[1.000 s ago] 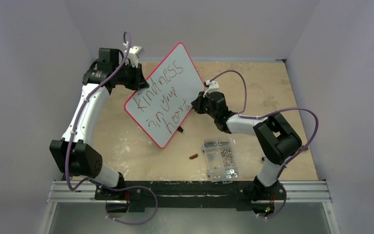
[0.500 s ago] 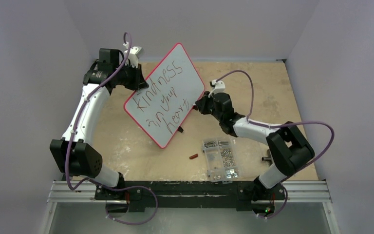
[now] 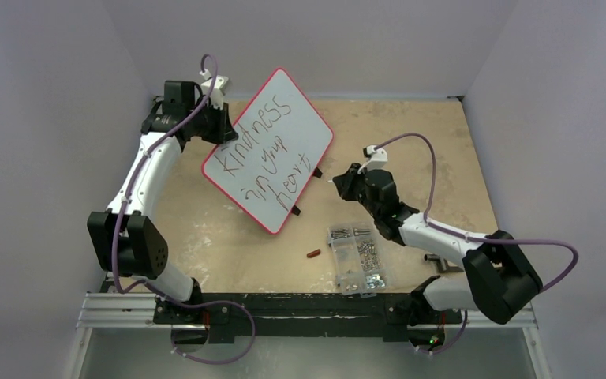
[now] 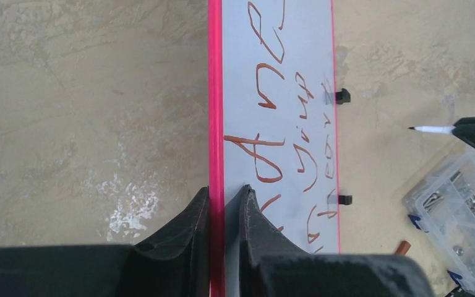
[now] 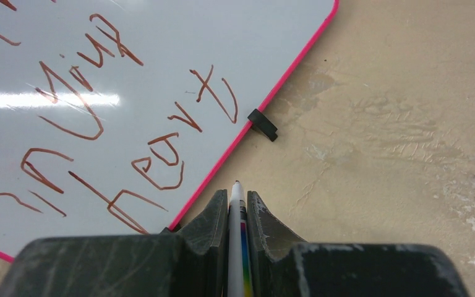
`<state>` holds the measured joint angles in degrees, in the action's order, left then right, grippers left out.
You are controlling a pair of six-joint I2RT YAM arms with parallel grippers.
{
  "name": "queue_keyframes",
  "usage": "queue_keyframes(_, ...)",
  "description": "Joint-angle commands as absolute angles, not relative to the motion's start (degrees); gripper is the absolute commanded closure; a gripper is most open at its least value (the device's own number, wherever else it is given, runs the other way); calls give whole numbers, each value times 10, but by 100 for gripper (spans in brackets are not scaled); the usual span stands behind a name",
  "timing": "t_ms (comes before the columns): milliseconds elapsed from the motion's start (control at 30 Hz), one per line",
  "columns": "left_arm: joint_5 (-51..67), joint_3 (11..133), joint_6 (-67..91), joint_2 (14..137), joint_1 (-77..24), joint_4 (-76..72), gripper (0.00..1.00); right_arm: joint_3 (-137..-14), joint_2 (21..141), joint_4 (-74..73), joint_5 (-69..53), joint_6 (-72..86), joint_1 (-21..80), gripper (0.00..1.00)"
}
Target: Write a sentence on the whiteboard
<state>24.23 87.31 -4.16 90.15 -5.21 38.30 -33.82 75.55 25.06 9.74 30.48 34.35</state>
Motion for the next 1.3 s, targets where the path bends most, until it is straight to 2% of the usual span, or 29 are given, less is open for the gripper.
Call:
queue_keyframes(0,113,825,-144,939,-45,432,88,-331,723,272,108,316,345,100)
queue_keyframes(133,113,812,-152,936,-42,420,83,-323,711,277,98,318,344,100)
queue_keyframes(467,117,803,-159,933,-39,411,77,-315,709,283,97,323,344,100)
queue_keyframes(667,103,805,-157,935,-38,411,70,-312,708,286,98,323,344,100)
queue_keyframes(1267,117,824,-147,924,-40,420,60,-311,713,289,104,321,343,100)
